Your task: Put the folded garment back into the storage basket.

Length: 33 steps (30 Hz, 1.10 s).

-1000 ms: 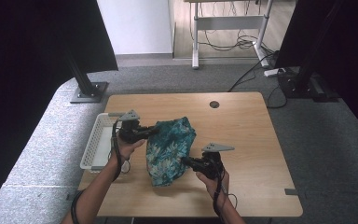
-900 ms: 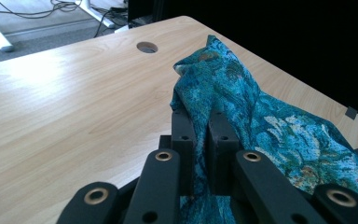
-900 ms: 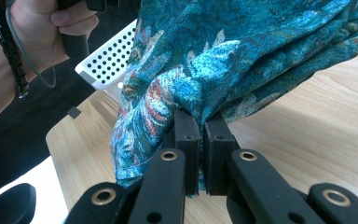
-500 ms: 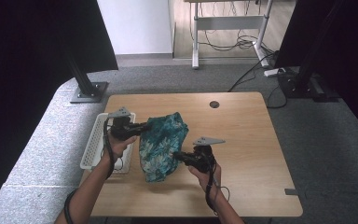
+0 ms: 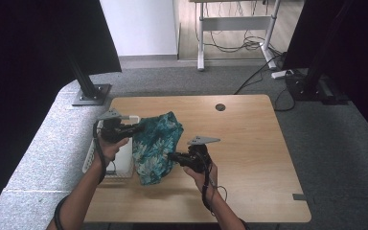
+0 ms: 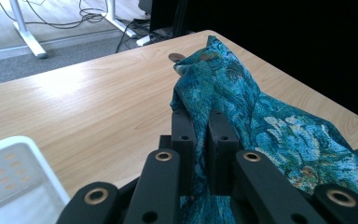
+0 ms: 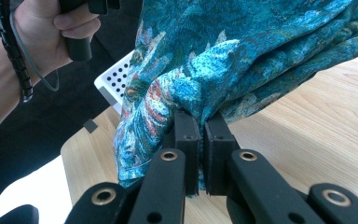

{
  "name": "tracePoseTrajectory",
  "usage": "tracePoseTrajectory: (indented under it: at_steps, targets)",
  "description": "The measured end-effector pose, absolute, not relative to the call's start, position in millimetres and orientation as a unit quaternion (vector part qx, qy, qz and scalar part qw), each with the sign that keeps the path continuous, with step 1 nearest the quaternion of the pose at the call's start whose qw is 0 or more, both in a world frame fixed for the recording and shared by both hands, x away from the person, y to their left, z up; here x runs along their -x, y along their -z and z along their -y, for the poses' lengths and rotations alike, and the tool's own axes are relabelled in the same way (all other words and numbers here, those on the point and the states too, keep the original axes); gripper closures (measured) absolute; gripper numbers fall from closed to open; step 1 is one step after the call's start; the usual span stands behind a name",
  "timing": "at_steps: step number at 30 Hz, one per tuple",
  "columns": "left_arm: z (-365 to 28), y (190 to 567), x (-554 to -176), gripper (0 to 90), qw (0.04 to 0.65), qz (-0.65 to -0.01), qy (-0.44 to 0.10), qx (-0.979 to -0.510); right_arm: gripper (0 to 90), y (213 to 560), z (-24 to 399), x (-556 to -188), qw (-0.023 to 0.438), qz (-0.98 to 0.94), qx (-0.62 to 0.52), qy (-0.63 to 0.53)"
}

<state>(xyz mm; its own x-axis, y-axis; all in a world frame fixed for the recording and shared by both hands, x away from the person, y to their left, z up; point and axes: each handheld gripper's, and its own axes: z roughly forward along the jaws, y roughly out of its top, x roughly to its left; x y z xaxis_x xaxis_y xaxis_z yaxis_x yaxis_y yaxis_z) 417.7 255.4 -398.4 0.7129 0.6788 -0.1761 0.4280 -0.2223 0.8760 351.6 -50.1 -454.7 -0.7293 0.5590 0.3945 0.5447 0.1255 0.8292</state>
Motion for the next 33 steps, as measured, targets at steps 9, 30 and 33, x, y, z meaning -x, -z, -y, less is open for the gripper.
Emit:
tracePoseTrajectory:
  at_steps: [9, 30, 33]
  targets:
    - [-265.9, 393.6, -413.2, 82.9, 0.510, -0.362, -0.131, -0.769, 86.2, 452.0, 40.3, -352.8, 0.001, -0.752, -0.360, -0.552]
    - [-289.1, 373.0, -406.5, 82.9, 0.518, -0.366, -0.147, -0.759, 86.2, 431.7, 19.5, -358.1, -0.004, -0.753, -0.341, -0.563]
    - [-294.2, 369.6, -405.0, 82.9, 0.520, -0.367, -0.151, -0.757, 86.2, 427.7, 13.9, -358.9, -0.007, -0.753, -0.336, -0.565]
